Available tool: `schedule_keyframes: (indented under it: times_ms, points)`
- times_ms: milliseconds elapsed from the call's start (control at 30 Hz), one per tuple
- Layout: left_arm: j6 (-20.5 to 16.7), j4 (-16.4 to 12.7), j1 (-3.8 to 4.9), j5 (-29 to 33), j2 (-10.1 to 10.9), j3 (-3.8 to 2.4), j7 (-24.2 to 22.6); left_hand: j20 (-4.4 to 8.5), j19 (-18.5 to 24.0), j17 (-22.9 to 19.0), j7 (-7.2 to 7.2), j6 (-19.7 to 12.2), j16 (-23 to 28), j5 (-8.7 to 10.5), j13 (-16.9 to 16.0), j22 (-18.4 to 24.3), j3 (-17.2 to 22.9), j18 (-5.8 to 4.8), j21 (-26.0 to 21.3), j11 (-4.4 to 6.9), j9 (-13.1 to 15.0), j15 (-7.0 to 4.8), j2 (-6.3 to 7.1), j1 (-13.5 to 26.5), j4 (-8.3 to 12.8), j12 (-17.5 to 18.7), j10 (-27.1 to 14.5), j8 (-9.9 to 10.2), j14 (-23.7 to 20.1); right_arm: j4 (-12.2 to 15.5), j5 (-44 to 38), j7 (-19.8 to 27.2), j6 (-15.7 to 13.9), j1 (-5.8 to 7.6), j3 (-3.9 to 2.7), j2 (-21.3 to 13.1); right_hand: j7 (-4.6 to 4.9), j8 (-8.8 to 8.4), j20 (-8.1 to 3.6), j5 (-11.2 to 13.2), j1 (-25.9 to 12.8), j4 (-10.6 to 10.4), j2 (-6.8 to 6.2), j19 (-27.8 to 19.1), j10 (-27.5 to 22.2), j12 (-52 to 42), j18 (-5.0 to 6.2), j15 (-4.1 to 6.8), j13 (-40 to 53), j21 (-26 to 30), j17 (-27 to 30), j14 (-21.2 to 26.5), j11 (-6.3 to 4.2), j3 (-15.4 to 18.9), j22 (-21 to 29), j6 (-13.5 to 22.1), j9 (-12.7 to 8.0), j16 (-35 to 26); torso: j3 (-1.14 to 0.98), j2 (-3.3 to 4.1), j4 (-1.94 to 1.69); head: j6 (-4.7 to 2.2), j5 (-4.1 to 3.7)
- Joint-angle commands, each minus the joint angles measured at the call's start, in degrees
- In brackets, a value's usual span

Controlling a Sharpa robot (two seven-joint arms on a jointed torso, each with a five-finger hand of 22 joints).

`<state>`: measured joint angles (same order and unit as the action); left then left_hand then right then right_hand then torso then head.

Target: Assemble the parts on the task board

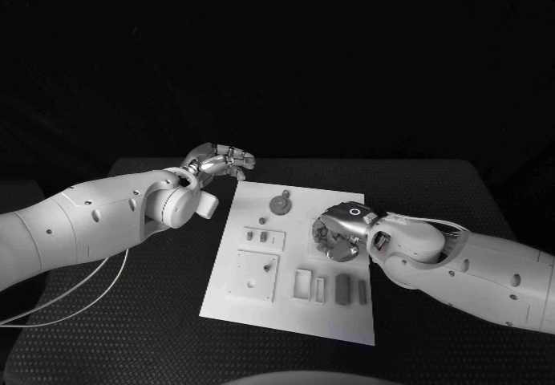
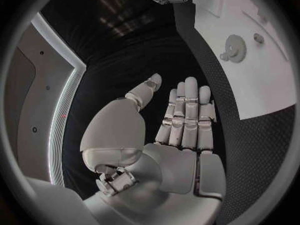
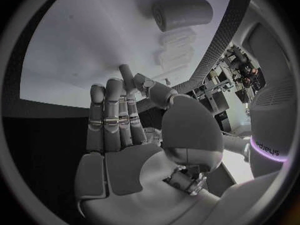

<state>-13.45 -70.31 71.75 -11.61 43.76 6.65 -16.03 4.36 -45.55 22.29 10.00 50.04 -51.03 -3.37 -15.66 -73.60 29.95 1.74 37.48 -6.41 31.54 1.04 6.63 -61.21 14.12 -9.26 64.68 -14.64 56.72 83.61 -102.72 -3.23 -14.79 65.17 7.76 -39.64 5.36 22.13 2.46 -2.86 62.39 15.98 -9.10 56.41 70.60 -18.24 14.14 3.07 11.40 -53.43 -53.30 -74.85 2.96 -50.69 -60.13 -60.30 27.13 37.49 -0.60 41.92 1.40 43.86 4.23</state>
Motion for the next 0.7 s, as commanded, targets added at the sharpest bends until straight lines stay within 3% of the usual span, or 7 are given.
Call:
schedule_keyframes:
  times_ms: [33,333,433,567,700]
  points:
    - [0.58,0.0,0.07,0.32,-0.03,-0.04,-0.66,0.02,-0.26,0.06,-0.11,-0.38,0.36,-0.02,0.07,-0.09,0.04,0.84,-0.28,-0.39,-0.09,0.26,0.26,0.26,-0.36,-0.23,0.08,-0.23,-0.3,0.54,0.06,-0.01,-1.09,-0.11,-0.14,-0.31,-0.02,0.39,0.14,0.09,0.19,0.09,0.56,0.35,0.6,-0.22,0.86,0.36,0.92,-0.36,-0.09,-0.15,-0.22,-0.34,-0.09,-0.59,1.1,0.37,-0.01,-0.02,0.06,-0.36,-0.01]
    - [0.61,0.24,0.08,0.32,-0.1,-0.04,-0.7,0.02,-0.26,0.09,-0.11,-0.39,0.38,-0.02,0.08,-0.12,0.04,0.84,-0.3,-0.39,-0.09,0.26,0.27,0.23,-0.36,-0.25,0.07,-0.25,-0.3,2.42,3.76,0.56,-1.63,0.36,-2.67,-1.37,-0.06,0.44,0.05,0.09,0.09,0.16,0.5,0.42,0.64,-0.32,0.86,0.4,1.02,-0.52,-0.27,-0.17,-0.27,-0.41,-0.19,-0.65,1.26,0.53,0.02,0.0,0.01,-0.76,-0.07]
    - [0.6,0.42,0.08,0.32,-0.11,-0.04,-0.75,0.02,-0.26,0.1,-0.11,-0.39,0.38,-0.02,0.08,-0.12,0.04,0.84,-0.3,-0.39,-0.09,0.26,0.27,0.23,-0.36,-0.25,0.07,-0.25,-0.3,3.2,5.21,0.82,-1.47,0.67,-3.79,-1.56,-0.06,0.45,0.05,0.09,0.09,0.16,0.5,0.42,0.64,-0.33,0.86,0.41,1.02,-0.52,-0.28,-0.17,-0.27,-0.42,-0.2,-0.65,1.27,0.53,0.0,-0.01,0.02,-0.83,0.05]
    - [0.54,0.6,0.08,0.32,-0.15,-0.04,-0.8,0.02,-0.25,0.11,-0.12,-0.38,0.39,-0.02,0.07,-0.13,0.04,0.84,-0.3,-0.39,-0.08,0.26,0.28,0.22,-0.36,-0.26,0.08,-0.26,-0.3,4.18,6.84,1.25,-1.77,1.03,-4.36,-1.66,-0.06,0.44,0.02,0.09,0.06,0.18,0.64,0.44,0.61,-0.34,0.86,0.41,1.04,-0.58,-0.34,-0.14,-0.27,-0.41,-0.24,-0.61,1.32,0.58,0.04,-0.02,0.02,-0.91,0.19]
    - [0.48,0.91,0.08,0.33,-0.26,-0.04,-0.86,0.01,-0.25,0.12,-0.12,-0.37,0.39,-0.02,0.07,-0.14,0.04,0.84,-0.31,-0.38,-0.08,0.26,0.27,0.22,-0.37,-0.28,0.09,-0.28,-0.31,4.52,8.64,2.03,-2.38,1.05,-4.38,-0.53,-0.05,0.42,-0.02,0.09,0.01,0.22,0.74,0.42,0.54,-0.33,0.86,0.41,1.07,-0.64,-0.42,-0.09,-0.26,-0.38,-0.28,-0.55,1.39,0.62,0.03,-0.03,0.01,-1.04,0.53]
